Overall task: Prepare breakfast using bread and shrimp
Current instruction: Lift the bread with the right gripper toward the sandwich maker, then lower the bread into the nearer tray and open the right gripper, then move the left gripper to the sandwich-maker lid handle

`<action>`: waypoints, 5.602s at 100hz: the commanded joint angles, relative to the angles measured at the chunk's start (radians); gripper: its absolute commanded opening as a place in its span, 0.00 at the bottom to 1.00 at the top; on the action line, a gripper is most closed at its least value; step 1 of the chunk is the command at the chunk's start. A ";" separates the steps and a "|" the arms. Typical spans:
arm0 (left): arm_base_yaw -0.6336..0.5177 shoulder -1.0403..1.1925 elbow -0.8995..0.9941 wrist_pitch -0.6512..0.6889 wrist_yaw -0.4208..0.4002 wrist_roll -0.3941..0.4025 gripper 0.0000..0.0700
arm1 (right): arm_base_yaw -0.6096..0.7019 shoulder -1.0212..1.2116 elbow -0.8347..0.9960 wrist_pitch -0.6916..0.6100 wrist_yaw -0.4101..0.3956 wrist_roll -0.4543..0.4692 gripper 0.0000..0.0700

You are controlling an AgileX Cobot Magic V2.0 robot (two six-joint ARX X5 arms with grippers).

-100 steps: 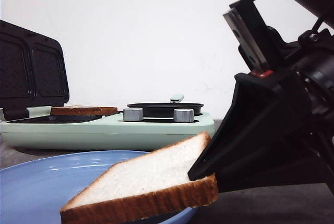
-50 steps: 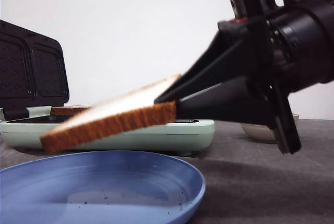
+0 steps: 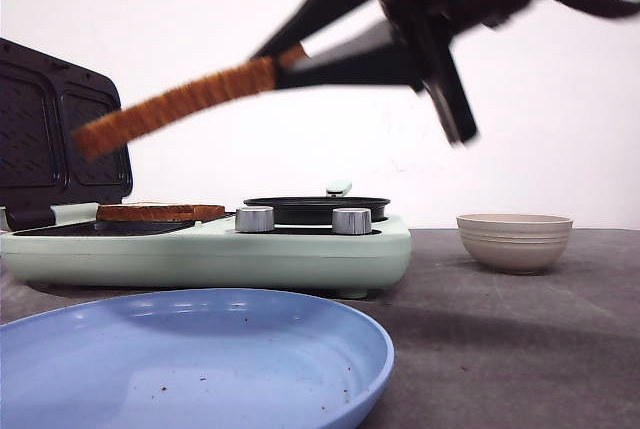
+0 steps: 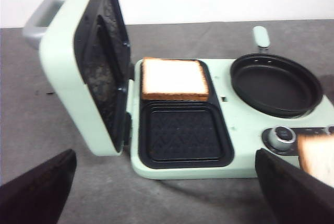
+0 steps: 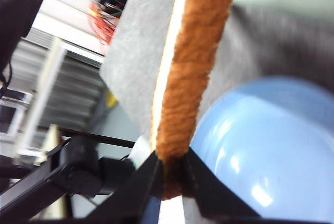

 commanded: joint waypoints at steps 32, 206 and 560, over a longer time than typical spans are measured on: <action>0.072 0.004 0.005 0.004 -0.018 0.071 1.00 | -0.008 0.323 0.405 -0.096 -0.005 -0.150 0.00; 0.081 0.004 0.005 -0.018 0.005 0.049 1.00 | -0.002 0.830 0.813 -0.161 0.069 -0.220 0.42; 0.157 0.171 -0.004 0.127 0.043 -0.335 1.00 | -0.085 -1.009 -0.316 -0.639 0.766 -0.388 0.40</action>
